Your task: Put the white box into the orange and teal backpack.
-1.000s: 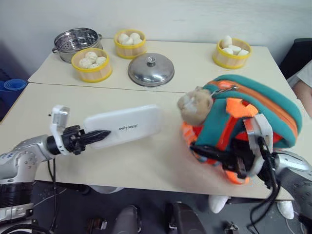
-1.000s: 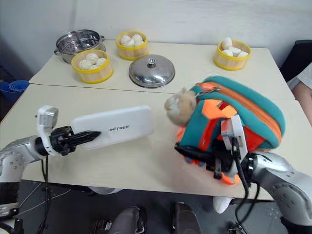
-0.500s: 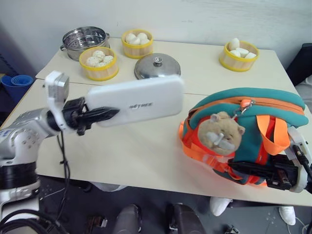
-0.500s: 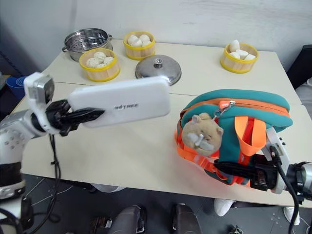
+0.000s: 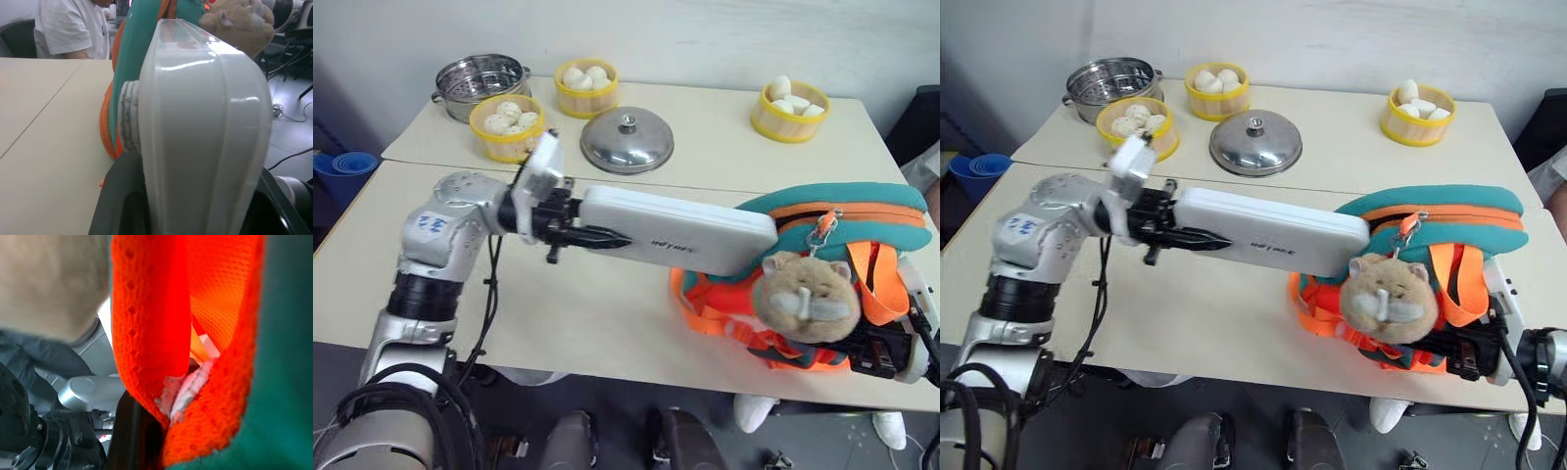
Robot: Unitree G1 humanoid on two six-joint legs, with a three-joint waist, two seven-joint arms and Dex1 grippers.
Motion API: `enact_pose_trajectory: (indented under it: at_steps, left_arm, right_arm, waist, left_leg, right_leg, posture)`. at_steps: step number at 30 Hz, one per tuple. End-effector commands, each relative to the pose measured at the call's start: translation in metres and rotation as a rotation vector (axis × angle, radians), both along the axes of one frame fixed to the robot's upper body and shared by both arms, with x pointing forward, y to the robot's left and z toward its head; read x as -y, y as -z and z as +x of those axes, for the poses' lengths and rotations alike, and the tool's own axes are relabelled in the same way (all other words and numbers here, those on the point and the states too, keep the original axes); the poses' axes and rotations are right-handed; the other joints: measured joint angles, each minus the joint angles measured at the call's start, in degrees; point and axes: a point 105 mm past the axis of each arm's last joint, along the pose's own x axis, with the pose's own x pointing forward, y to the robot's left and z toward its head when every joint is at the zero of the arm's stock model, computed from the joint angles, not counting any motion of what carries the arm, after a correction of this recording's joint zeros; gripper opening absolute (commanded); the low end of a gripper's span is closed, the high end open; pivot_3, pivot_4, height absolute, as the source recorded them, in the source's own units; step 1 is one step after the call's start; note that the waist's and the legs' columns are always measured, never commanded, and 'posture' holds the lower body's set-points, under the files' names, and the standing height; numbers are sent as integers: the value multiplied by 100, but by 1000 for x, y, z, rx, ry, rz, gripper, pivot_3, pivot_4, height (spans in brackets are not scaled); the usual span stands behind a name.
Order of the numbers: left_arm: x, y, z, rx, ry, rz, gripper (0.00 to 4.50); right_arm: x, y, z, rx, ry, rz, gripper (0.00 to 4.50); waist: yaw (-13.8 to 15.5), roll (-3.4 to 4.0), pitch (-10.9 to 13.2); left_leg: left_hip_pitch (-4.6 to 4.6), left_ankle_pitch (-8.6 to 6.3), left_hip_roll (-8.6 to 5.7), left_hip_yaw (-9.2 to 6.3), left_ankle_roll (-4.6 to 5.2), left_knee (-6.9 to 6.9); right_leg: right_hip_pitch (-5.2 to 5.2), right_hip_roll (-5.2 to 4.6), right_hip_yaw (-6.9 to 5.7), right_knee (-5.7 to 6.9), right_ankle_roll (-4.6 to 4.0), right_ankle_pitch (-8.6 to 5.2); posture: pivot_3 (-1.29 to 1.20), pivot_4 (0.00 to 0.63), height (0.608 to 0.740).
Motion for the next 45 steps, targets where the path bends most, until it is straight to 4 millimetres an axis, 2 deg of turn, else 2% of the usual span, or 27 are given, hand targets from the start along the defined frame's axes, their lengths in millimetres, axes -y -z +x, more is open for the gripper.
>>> enact_pose_trajectory:
  at_steps: [1,3,5,8,11,13,19,20,23,26,28,30,32,34,36,38,41,44,45]
  left_arm:
    - [27,-18,26,76,-142,-4,1250]
    - [43,-17,23,51,-103,27,1250]
    - [55,-11,14,33,-37,78,1250]
    - [97,2,1,53,89,150,1250]
    - [133,10,5,62,90,124,1250]
    - [152,14,11,80,64,97,1250]
    - [181,5,1,61,148,-48,1250]
    - [183,2,-1,63,162,-71,1600]
    - [177,-6,-2,58,182,-115,2483]
    - [154,-12,6,148,184,-127,3274]
    - [122,-12,8,172,236,-115,3838]
    - [78,-14,9,173,271,-140,4388]
    - [50,-9,10,173,267,-119,4474]
    - [26,5,8,198,249,-13,4474]
    - [10,14,1,278,239,75,4474]
    - [11,4,-10,315,240,18,4474]
    - [26,-7,-30,350,264,-55,4474]
    - [40,-11,-37,368,235,-81,4474]
    - [50,-14,-39,366,225,-126,4474]
  right_arm:
    - [-3,-1,-3,14,-22,5,20]
    - [-3,1,-5,6,-28,1,20]
    - [-3,2,-7,1,-30,-3,20]
    - [-3,4,-8,1,-34,-10,20]
    - [-9,3,-8,16,-47,-4,20]
    - [-16,2,-8,25,-58,5,20]
    - [-26,3,-7,31,-61,9,20]
    - [-27,3,-7,35,-55,9,7]
    - [-28,1,-5,53,-35,13,0]
    - [-28,-1,-2,71,-10,22,0]
    - [-27,-3,3,103,19,23,0]
    - [-27,-7,11,156,52,30,0]
    - [-28,-9,16,192,76,44,0]
    - [-29,-12,21,226,101,58,0]
    - [-31,-13,25,239,107,68,0]
    - [-32,-12,27,239,107,64,0]
    - [-34,-9,29,227,91,44,0]
    - [-34,-9,30,223,84,40,0]
    - [-34,-9,29,220,82,38,0]
  waist:
    - [33,1,-1]
    - [13,2,-1]
    - [1,2,-1]
    - [32,2,-1]
    - [133,3,-1]
    - [131,3,-1]
    - [-4,19,1]
    - [7,20,1]
    - [18,21,1]
    - [-9,22,1]
    - [-49,24,1]
    - [-146,29,-2]
    - [-201,29,-2]
    - [-189,31,-3]
    - [-150,31,-3]
    - [-84,30,-3]
    - [8,31,-3]
    - [2,31,-4]
    - [1,31,-4]
  left_leg:
    - [-11,-7,0,-3,11,21]
    - [-48,-35,1,-4,55,47]
    - [-52,-32,1,1,37,53]
    - [-55,-33,1,1,35,54]
    - [-58,-38,-5,-5,45,74]
    - [-66,-61,-5,-1,89,90]
    - [-62,-58,-3,2,79,69]
    - [-62,-54,-3,0,73,67]
    - [-64,-45,-3,-3,60,68]
    - [-64,-44,-4,0,58,69]
    - [-62,-38,-3,2,48,68]
    - [-54,-31,1,4,35,64]
    - [-43,-19,5,5,15,56]
    - [-40,-12,6,-1,2,56]
    - [-41,-9,6,-9,-3,59]
    - [-46,-11,4,-10,2,65]
    - [-61,-25,1,-14,26,85]
    - [-61,-49,0,-12,45,111]
    - [-59,-50,0,-11,47,114]
  right_leg:
    - [-2,0,-1,1,5,3]
    - [-22,-3,-1,-1,18,10]
    - [-22,-4,-1,-9,20,11]
    - [-23,-3,-5,-13,20,11]
    - [-16,-7,-9,-15,22,10]
    - [-14,-10,-1,-21,34,17]
    - [-29,-6,1,-16,32,16]
    - [-31,-5,-2,-12,31,15]
    - [-34,-4,-5,-6,28,13]
    - [-33,-5,-3,-7,28,13]
    - [-34,-4,-1,-4,28,13]
    - [-33,-3,1,3,25,12]
    - [-34,0,4,17,12,5]
    - [-39,1,0,41,-4,-4]
    - [-39,2,-4,45,-6,-5]
    - [-38,-2,-3,44,-5,-5]
    - [-37,-8,-4,42,0,-2]
    - [-23,-9,0,40,9,3]
    - [-20,-9,1,38,12,5]
  posture:
    - [0,150,740]
    - [0,150,740]
    - [0,150,740]
    - [0,150,740]
    - [0,150,740]
    - [0,150,740]
    - [0,150,740]
    - [0,150,740]
    - [0,150,740]
    - [0,150,740]
    - [0,150,740]
    - [0,150,740]
    - [0,150,740]
    - [0,150,740]
    - [0,150,740]
    - [0,150,740]
    - [0,150,740]
    - [0,150,740]
    - [0,150,740]
